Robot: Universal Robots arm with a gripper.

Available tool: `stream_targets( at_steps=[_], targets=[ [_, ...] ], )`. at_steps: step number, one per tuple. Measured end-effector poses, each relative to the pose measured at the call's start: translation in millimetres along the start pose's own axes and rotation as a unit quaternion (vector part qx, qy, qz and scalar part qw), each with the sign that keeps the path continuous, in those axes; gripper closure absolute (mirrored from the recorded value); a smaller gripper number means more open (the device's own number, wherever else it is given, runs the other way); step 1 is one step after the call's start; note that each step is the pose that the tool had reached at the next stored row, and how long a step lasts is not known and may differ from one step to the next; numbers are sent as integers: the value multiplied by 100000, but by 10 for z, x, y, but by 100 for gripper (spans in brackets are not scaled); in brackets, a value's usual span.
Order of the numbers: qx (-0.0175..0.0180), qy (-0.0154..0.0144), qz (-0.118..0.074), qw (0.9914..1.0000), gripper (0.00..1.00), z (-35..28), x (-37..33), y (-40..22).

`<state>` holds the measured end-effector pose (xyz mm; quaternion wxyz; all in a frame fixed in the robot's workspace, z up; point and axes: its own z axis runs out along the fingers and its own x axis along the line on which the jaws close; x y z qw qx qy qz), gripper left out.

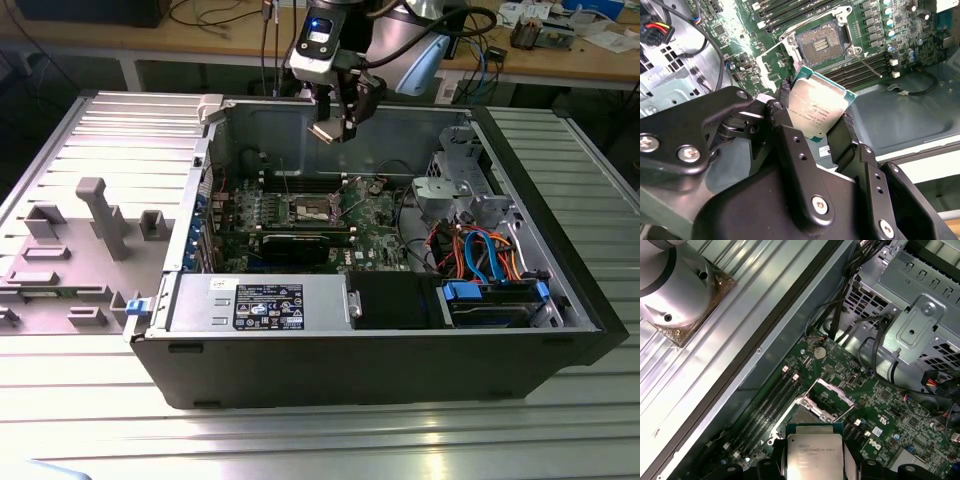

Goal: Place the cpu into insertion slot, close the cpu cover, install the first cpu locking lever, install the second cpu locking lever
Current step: 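Place the cpu into insertion slot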

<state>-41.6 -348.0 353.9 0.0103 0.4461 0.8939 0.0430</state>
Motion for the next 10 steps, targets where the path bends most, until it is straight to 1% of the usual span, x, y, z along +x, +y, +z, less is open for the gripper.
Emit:
stream_targets(
  at_steps=[2,10],
  targets=[
    [-8,-1,147,100000,45,3,7,-10],
    [-10,0,167,100000,45,8,11,-17]
  ],
)
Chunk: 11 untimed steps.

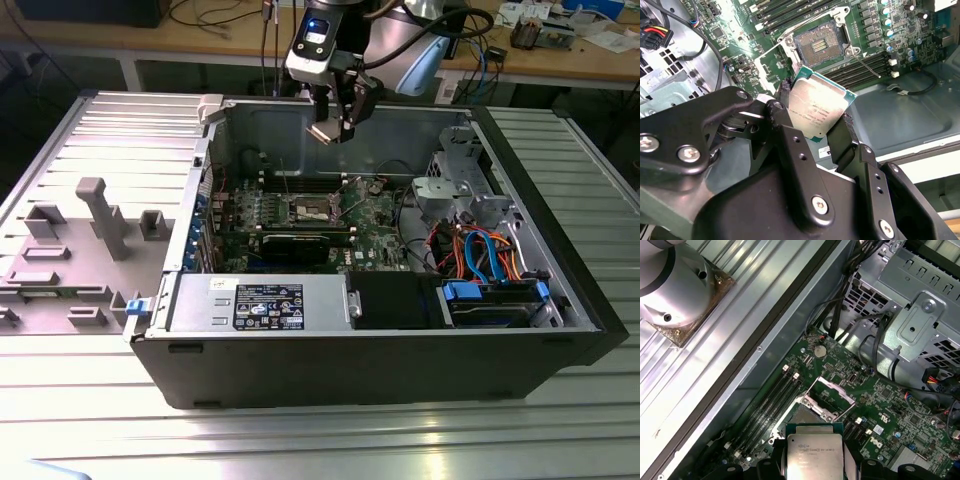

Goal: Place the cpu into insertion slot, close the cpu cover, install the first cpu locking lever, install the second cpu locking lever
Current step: 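Place the cpu into insertion slot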

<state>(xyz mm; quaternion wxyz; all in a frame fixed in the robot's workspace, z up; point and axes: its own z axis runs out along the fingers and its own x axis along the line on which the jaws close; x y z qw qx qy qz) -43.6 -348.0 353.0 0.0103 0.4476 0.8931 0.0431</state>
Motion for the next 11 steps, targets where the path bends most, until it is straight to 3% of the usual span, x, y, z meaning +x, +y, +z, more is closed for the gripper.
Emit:
stream_targets(
  at_steps=[7,8,9,11],
  targets=[
    [0,0,5,100000,45,1,1,-2],
    [-23,-47,588,99998,45,4,2,-3],
    [-57,-274,3112,99951,45,10,3,-5],
    [-62,-301,3406,99942,45,10,5,-8]
  ],
)
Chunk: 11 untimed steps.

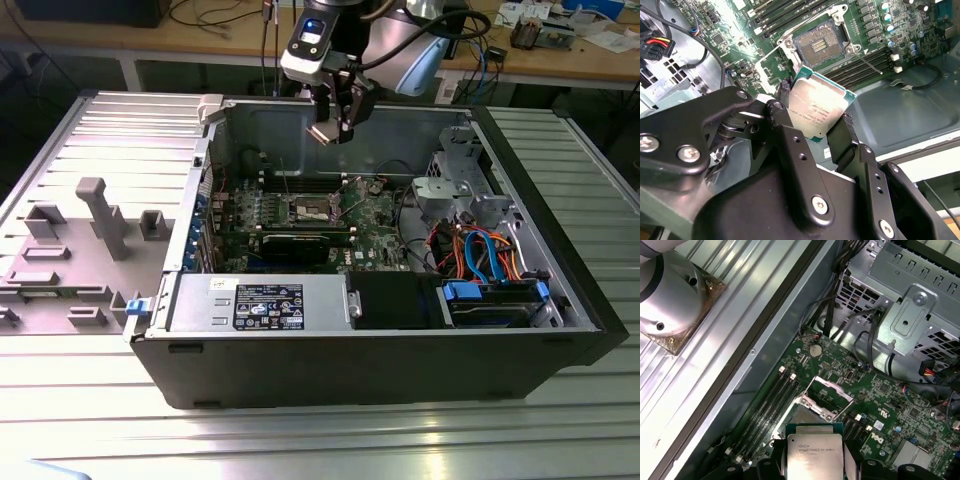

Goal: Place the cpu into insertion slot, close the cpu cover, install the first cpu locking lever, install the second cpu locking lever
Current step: 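Place the cpu into insertion slot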

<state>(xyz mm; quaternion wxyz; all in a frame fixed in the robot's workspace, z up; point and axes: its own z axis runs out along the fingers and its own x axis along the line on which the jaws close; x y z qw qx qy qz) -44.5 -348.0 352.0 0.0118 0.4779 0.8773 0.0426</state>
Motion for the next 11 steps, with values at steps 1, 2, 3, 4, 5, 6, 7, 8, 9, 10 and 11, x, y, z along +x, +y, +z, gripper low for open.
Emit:
stream_targets(
  at_steps=[1,2,3,4,5,6,7,8,9,10,11],
  targets=[
    [-2,2,3,100000,45,0,0,0],
    [-6,1,20,100000,45,0,0,0],
    [-3,-2,39,100000,45,0,0,0],
    [-4,-4,40,100000,45,0,0,0],
    [-4,-2,42,100000,45,0,0,0],
    [-3,-2,44,100000,45,0,0,0],
    [-4,-1,43,100000,45,0,0,0],
    [-4,-3,46,100000,45,0,0,0],
    [-4,-2,46,100000,45,0,0,0],
    [-5,-2,49,100000,45,0,0,0],
    [-5,-1,49,100000,45,0,0,0]
  ],
)
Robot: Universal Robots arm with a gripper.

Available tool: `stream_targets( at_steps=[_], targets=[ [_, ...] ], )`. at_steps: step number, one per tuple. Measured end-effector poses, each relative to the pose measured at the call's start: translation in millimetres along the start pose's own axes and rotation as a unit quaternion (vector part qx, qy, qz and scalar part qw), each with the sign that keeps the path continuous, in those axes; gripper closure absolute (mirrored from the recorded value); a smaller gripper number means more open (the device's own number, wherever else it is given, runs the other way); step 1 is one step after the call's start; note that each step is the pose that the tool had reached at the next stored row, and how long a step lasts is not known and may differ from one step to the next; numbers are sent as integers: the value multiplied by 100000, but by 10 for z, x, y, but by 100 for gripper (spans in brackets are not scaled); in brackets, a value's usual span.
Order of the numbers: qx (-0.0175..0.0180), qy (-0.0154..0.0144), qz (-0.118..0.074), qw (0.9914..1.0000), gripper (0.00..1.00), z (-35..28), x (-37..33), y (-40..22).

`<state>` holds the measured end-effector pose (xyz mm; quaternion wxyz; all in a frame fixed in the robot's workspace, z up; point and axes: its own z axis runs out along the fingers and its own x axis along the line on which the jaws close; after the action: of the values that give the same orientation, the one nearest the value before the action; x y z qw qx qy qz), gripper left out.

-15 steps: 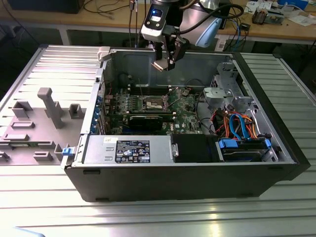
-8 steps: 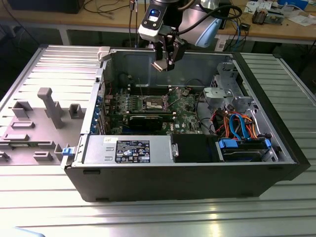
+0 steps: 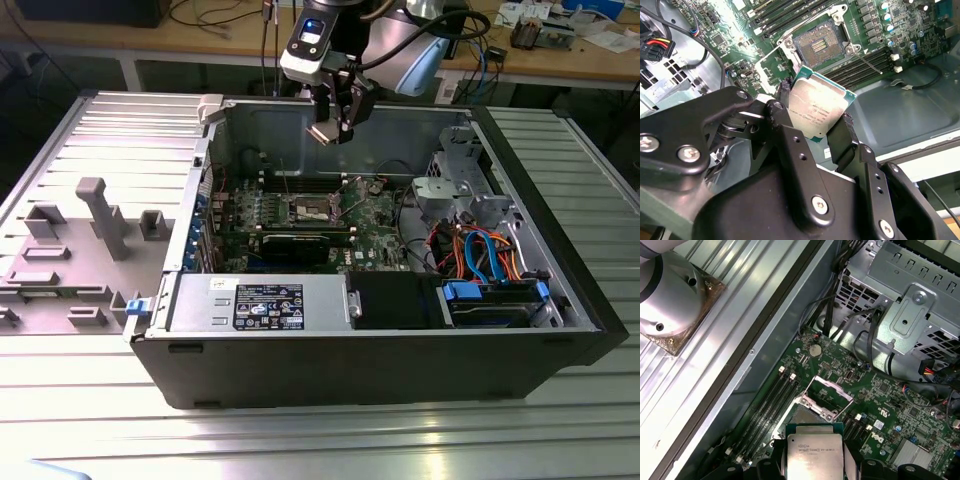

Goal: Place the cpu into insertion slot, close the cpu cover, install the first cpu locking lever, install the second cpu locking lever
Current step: 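Place the cpu into insertion slot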

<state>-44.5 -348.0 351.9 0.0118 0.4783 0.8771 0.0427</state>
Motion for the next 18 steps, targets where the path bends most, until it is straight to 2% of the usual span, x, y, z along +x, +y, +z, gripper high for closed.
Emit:
stream_targets(
  at_steps=[4,7,12,13,14,15,18],
  targets=[
    [-8,-28,301,100000,45,1,0,0],
    [-33,-175,1996,99980,45,12,0,-1],
    [8,-416,5670,99838,45,58,-1,-5],
    [57,-451,6521,99786,45,70,-2,-6],
    [171,-506,8058,99673,45,93,-2,-8],
    [285,-493,8749,99615,45,100,-1,-9],
    [311,-495,9020,99591,45,102,-2,-9]
  ],
)
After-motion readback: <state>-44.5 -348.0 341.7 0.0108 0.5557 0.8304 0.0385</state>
